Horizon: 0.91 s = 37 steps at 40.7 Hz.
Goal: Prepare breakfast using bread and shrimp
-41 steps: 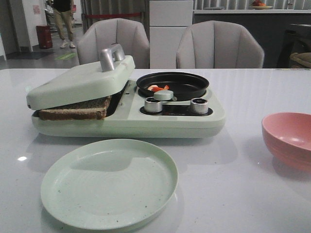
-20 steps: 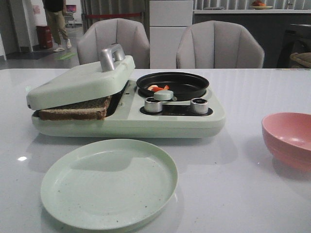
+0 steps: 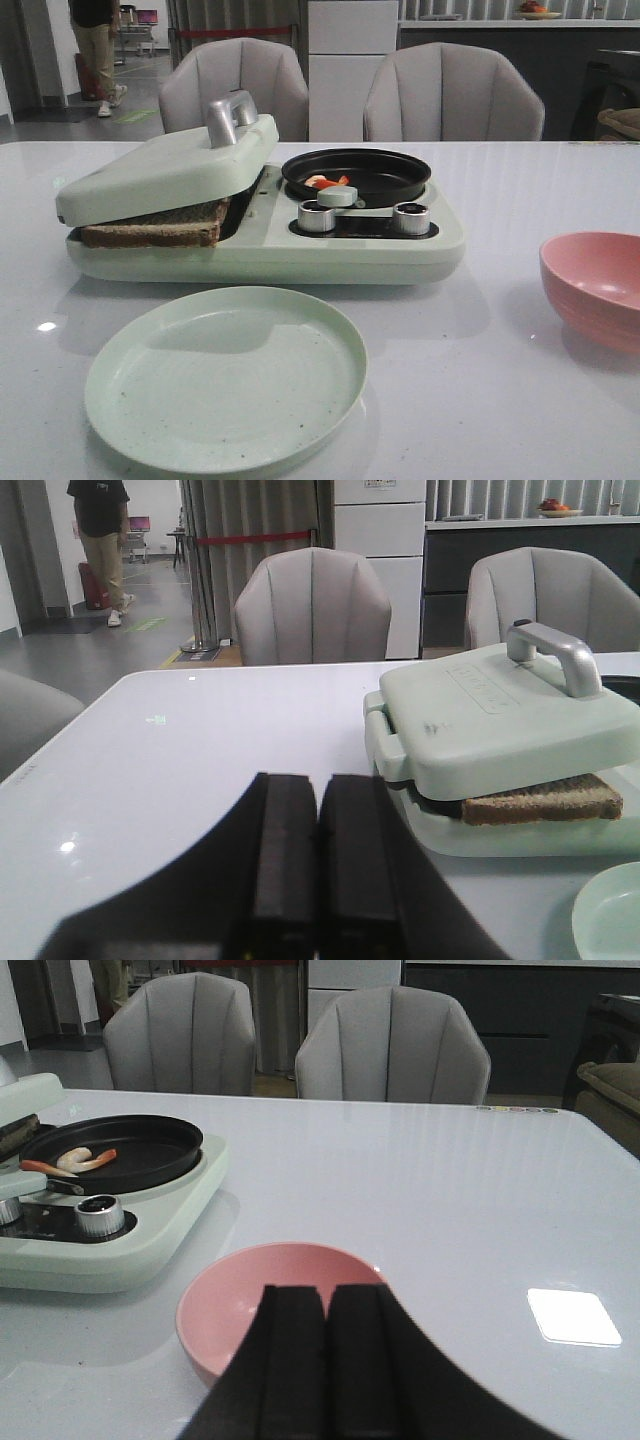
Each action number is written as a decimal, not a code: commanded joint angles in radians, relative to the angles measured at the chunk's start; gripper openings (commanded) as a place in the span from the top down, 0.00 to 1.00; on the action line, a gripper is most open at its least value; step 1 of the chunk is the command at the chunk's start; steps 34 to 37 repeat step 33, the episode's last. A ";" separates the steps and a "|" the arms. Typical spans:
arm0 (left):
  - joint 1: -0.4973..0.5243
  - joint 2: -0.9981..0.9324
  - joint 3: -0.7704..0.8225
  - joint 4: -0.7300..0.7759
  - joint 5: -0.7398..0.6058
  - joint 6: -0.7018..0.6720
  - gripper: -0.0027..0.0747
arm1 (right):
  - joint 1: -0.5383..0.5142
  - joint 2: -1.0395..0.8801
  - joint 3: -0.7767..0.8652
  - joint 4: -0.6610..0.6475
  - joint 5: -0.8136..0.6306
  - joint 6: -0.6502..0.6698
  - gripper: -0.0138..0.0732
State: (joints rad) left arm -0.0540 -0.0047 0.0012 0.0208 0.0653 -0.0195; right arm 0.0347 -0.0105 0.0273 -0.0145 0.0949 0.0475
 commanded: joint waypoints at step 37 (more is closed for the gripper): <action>-0.005 -0.016 0.030 -0.007 -0.090 0.002 0.84 | -0.062 -0.021 -0.016 -0.011 -0.095 -0.003 0.80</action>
